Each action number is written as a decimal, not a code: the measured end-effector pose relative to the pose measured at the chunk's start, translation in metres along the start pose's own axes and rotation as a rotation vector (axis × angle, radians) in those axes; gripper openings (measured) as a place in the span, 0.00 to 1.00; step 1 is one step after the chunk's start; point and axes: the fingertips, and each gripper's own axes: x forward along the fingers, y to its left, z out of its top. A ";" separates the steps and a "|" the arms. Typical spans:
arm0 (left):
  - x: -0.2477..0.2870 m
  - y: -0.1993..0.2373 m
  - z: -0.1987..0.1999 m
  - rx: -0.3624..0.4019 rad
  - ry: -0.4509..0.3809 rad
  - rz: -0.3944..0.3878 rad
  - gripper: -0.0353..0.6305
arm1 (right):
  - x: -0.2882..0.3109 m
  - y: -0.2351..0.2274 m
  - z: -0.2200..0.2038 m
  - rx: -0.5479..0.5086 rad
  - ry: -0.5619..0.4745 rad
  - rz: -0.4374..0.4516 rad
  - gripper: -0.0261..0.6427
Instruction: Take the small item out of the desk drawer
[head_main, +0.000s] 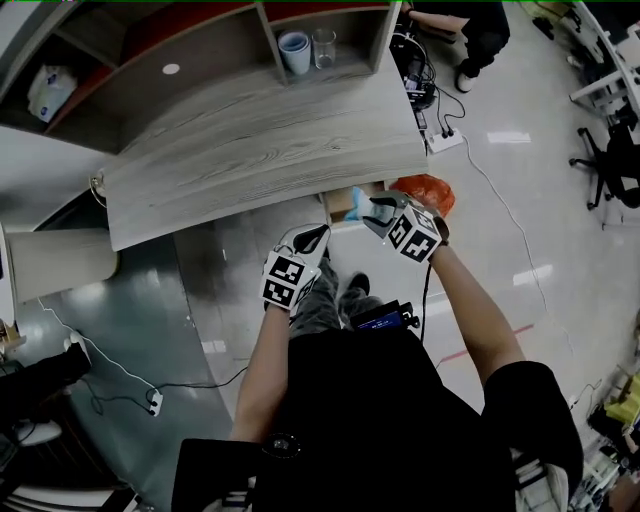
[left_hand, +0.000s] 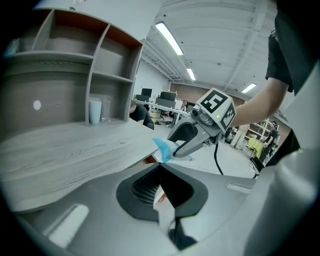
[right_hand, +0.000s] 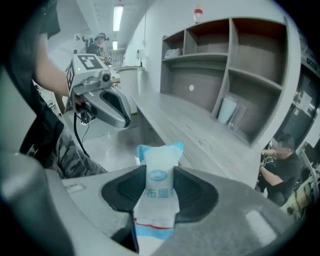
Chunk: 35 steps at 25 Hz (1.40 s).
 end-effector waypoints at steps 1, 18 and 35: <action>0.001 -0.002 0.004 0.007 0.000 -0.006 0.05 | -0.008 -0.001 0.003 0.007 -0.016 -0.012 0.29; 0.009 -0.023 0.045 0.084 -0.013 -0.102 0.05 | -0.106 -0.022 0.020 0.341 -0.355 -0.221 0.29; 0.008 -0.045 0.069 0.098 -0.064 -0.100 0.04 | -0.133 -0.016 0.021 0.540 -0.535 -0.193 0.29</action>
